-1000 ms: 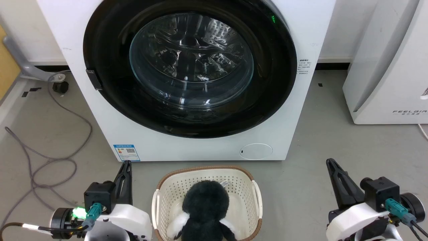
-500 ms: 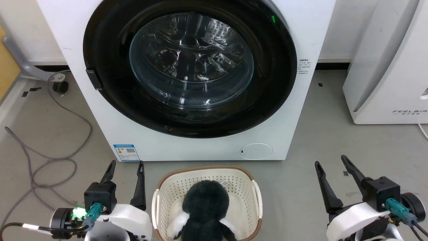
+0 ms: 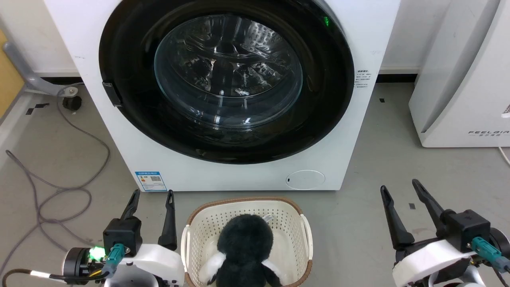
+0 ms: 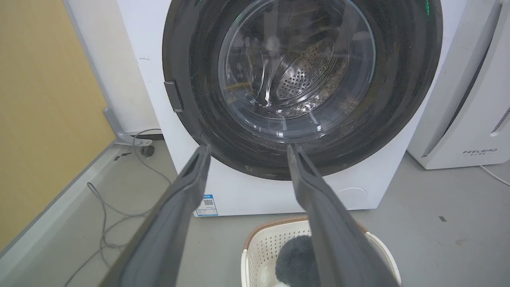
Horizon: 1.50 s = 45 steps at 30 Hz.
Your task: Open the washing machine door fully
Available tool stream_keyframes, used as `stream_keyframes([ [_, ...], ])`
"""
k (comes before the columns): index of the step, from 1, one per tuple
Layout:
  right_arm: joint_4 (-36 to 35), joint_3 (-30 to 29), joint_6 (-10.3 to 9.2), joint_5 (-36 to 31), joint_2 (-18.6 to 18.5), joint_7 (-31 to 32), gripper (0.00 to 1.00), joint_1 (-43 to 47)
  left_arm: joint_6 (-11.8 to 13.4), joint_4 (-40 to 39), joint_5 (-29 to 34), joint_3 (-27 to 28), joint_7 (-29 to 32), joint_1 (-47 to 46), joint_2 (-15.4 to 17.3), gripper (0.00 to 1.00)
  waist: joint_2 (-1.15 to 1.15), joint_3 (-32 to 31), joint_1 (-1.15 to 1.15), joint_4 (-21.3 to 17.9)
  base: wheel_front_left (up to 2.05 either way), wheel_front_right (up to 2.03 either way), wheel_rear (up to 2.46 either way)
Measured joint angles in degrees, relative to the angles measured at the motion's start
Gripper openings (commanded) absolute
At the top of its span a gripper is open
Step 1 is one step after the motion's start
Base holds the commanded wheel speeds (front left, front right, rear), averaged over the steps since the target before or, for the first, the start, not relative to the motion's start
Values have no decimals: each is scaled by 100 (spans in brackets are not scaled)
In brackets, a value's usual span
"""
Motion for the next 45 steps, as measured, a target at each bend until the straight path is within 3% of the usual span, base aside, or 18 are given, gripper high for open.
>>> stream_keyframes([
  [7, -71, -12, 0, 221, 0, -76, 100, 1, 56, 3, -1, -36, -92, 0, 0, 100, 0, 9, 0, 3, 0, 0, 0],
  [8, -81, -14, 0, 249, 0, -80, 30, 1, 66, 3, -1, -45, -94, 0, 0, 100, 0, 11, 0, 3, 0, 0, 0],
  [9, -94, -18, 0, 270, 0, -83, 0, 1, 71, 4, -1, -49, -113, 0, 0, 100, 0, 13, 0, 3, 0, 0, 0],
  [16, -97, -70, 0, 1073, 0, -182, 0, 1, 155, 8, -3, -105, -193, 0, 0, 100, 0, 23, 0, 1, 0, 0, 0],
  [28, 132, -64, -1, 3712, 1, -315, 0, -35, 252, 9, -10, -188, -344, -1, -1, 100, 0, 90, 0, 9, 0, 0, 0],
  [34, 386, -303, -1, 4922, 1, 4, 0, -250, 305, 8, -10, -218, -408, -7, -1, 100, 0, 172, 0, 29, 0, 0, 0],
  [45, 1295, -695, -1, 6173, -126, 563, 0, -1057, 402, -3, -10, -337, -542, -181, -1, 100, 0, 462, 0, 123, 0, 0, 0],
])
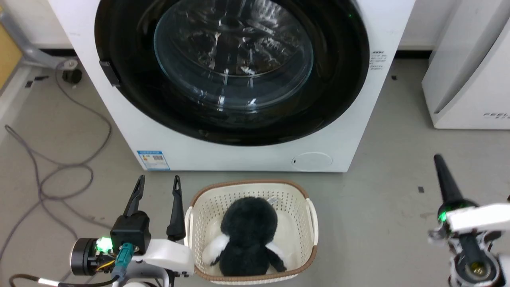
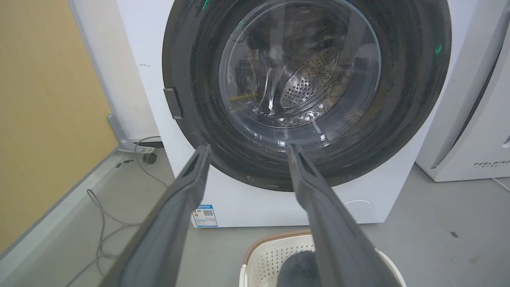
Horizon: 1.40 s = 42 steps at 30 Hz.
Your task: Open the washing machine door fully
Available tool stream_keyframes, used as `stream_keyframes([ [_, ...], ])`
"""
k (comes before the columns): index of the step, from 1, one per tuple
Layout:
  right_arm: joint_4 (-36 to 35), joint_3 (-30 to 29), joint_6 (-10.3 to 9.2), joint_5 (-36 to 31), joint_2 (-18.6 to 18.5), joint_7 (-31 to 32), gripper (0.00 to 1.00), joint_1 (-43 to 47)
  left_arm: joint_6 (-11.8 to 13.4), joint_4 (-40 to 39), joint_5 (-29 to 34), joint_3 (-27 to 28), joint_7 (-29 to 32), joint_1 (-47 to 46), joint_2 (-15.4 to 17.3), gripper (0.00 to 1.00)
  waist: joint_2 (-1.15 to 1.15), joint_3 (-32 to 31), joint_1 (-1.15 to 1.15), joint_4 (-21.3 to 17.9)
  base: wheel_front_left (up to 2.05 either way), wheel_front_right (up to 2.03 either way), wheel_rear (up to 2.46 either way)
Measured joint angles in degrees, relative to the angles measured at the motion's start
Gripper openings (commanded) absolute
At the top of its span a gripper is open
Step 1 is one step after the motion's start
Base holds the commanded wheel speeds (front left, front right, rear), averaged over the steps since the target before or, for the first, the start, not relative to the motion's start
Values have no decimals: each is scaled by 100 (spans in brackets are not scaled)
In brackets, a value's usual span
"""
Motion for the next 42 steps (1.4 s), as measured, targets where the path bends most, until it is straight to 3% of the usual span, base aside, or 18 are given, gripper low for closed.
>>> stream_keyframes([
  [19, 1033, -143, -1, 1210, -588, 312, 0, -1973, 223, -148, 2, -12, -220, -476, 3, 100, 0, 827, 1, 211, 0, 0, 0],
  [42, 2763, 642, -1, 1985, -1472, 732, 0, -4752, 528, -248, -49, -233, -505, -971, 2, 100, 0, 1893, 1, 605, 0, 0, 0],
])
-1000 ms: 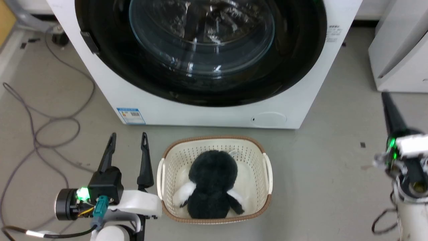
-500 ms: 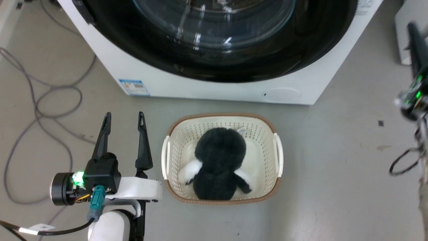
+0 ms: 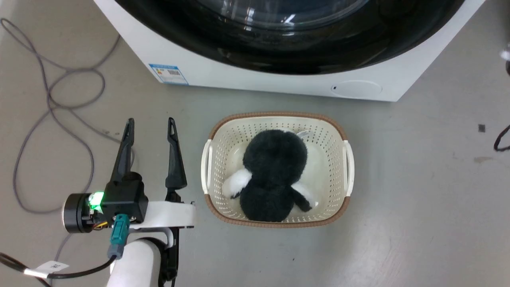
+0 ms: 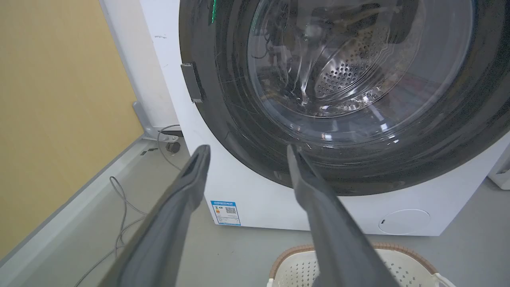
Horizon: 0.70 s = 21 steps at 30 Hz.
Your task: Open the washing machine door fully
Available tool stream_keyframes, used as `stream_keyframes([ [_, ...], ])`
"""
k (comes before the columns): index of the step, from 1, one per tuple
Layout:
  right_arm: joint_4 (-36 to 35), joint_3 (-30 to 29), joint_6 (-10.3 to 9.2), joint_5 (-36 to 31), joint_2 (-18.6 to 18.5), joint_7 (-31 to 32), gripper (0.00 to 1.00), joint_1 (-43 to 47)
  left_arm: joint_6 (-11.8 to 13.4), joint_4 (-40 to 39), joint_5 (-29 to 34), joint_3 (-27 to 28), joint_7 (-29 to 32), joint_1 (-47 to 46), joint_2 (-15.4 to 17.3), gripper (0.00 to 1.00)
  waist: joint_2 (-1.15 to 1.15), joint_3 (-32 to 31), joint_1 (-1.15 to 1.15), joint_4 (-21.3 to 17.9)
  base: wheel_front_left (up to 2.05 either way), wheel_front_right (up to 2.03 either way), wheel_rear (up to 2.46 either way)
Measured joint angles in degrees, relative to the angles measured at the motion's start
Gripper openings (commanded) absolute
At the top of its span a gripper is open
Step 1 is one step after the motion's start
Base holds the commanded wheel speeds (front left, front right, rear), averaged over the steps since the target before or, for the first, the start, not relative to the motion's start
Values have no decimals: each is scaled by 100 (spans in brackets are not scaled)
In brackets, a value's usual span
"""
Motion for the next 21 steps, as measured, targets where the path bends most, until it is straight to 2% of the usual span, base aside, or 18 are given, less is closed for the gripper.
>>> stream_keyframes([
  [9, 359, 588, 0, 146, -177, 569, 0, -545, 127, 26, -43, -40, -101, -177, -1, 100, 0, 270, 0, 82, 0, 0, 0],
  [21, 649, 867, 0, 887, -383, 1206, 0, -831, 208, 76, -51, -115, -244, -312, -1, 100, 0, 450, 0, 71, 0, 0, 0],
])
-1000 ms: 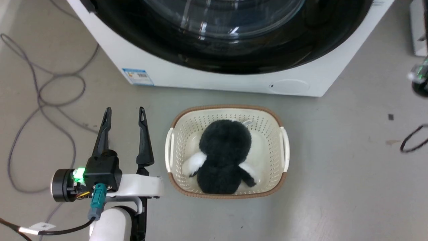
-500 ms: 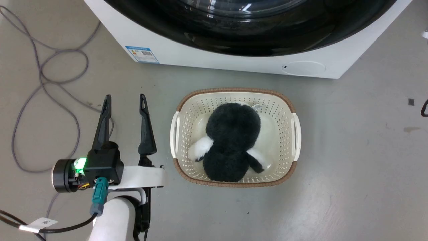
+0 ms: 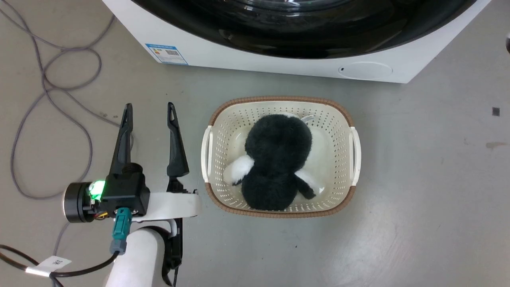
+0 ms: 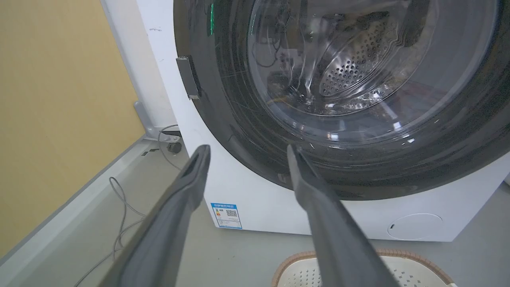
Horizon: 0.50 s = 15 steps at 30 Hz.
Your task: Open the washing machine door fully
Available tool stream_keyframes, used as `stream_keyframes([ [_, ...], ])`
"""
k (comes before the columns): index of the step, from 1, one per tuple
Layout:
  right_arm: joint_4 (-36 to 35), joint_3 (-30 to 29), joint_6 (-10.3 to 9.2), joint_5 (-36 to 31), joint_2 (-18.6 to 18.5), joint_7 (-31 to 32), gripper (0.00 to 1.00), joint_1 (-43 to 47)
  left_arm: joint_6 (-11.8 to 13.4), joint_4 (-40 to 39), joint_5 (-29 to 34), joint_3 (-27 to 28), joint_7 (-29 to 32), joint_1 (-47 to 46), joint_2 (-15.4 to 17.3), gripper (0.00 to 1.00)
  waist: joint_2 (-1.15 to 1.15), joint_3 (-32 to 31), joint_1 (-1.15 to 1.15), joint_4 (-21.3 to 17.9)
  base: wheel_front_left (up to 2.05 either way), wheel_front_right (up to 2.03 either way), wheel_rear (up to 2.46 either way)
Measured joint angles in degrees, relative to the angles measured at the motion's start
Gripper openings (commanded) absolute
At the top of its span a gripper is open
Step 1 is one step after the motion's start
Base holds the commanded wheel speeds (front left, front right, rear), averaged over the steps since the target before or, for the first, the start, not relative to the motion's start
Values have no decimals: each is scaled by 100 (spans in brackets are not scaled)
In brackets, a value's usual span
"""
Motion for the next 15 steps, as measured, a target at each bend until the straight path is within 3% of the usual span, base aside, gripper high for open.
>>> stream_keyframes([
  [9, -253, 77, -2, 104, 1, 374, 0, 18, 13, 57, -16, -11, -4, -6, -1, 100, 0, -54, 0, -19, 0, 0, 0],
  [15, -613, 226, -1, 22, 20, 621, 0, 504, 15, 131, -48, 46, -4, 77, -1, 100, 0, -314, 0, -86, 0, 0, 0],
])
